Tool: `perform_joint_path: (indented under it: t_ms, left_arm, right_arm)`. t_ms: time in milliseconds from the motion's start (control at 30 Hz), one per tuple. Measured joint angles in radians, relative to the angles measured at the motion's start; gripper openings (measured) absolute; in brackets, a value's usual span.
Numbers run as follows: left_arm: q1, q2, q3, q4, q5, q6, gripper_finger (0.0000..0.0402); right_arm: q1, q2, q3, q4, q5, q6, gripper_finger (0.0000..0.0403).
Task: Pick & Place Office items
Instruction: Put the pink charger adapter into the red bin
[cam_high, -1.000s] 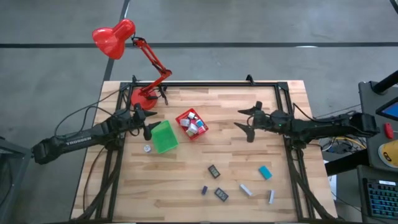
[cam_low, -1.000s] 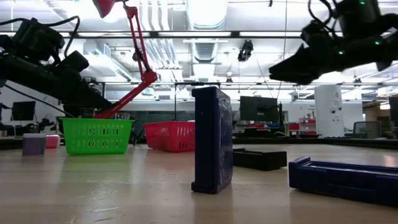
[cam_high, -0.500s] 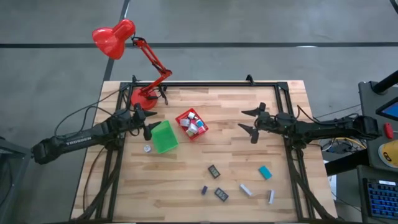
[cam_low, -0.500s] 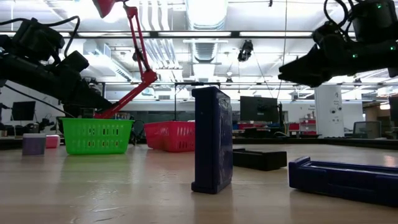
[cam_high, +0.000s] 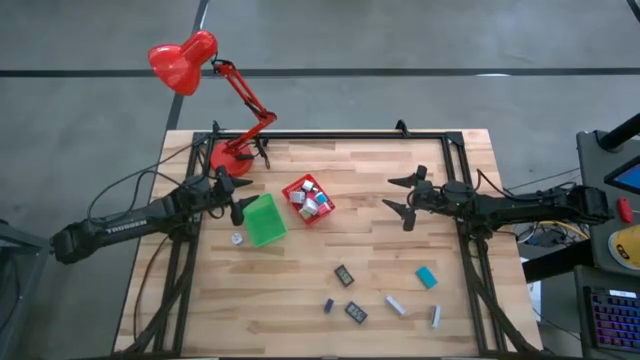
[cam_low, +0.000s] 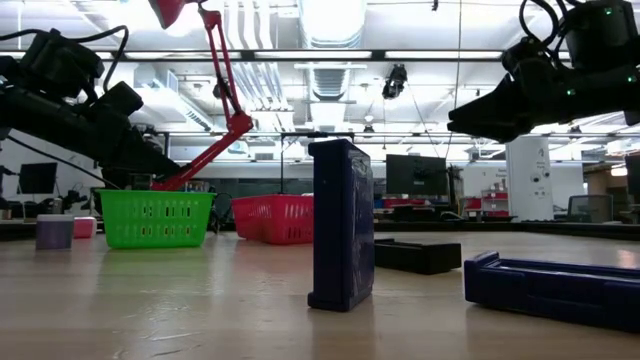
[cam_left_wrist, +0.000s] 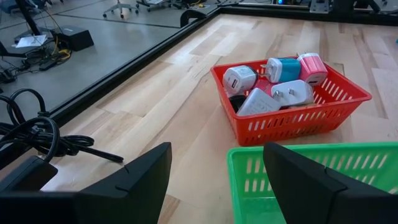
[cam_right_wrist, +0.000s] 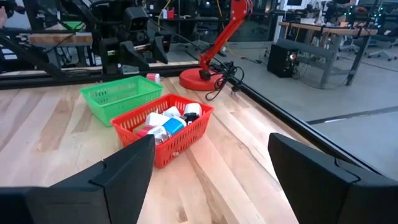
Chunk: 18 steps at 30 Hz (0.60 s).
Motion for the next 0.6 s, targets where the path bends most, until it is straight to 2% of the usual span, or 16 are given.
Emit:
perform_joint_path:
  t_ms: [333,600]
  left_arm:
    - [0.000,0.000,0.000,0.000,0.000,0.000,0.0257]
    - [0.000,0.000,0.000,0.000,0.000,0.004,0.0257]
  right_arm:
    - [0.000,0.000,0.000,0.000,0.000,-0.003,0.0297]
    - [0.000,0.000,0.000,0.000,0.001,-0.003,0.0306]
